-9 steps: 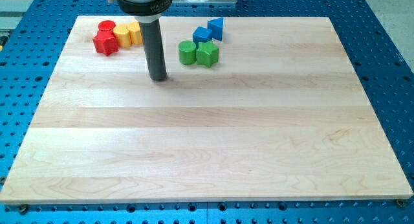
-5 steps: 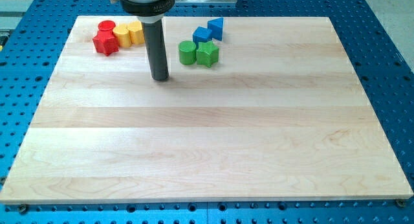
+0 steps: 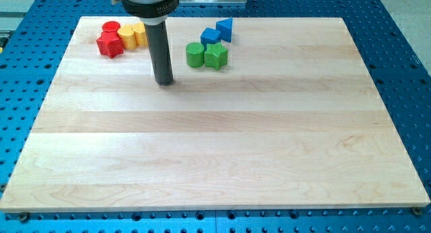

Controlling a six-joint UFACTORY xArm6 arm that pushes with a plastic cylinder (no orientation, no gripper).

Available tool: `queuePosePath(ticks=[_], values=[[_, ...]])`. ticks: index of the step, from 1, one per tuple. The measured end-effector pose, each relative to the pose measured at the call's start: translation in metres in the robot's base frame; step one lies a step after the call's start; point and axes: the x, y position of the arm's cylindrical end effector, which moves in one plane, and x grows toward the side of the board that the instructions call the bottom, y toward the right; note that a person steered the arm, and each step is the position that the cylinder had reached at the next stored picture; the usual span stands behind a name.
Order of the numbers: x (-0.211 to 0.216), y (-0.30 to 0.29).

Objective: Place the red blocks at the bottom center of the board

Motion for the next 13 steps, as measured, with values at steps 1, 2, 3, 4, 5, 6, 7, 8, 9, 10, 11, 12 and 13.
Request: queuePosePath(ticks=[1,2,3,4,5,6,7,8,9,10,11,12,13], values=[[-0.052,-0.003],[-0.109,-0.003],[-0.151,0.003],[-0.173,0.002],[-0.185,-0.012],[-0.184,-0.034],[-0.182,-0.062],[-0.185,-0.073],[-0.174,-0.093],[-0.172,-0.110],[-0.148,-0.119],[-0.099,-0.124],[-0.081,-0.119]])
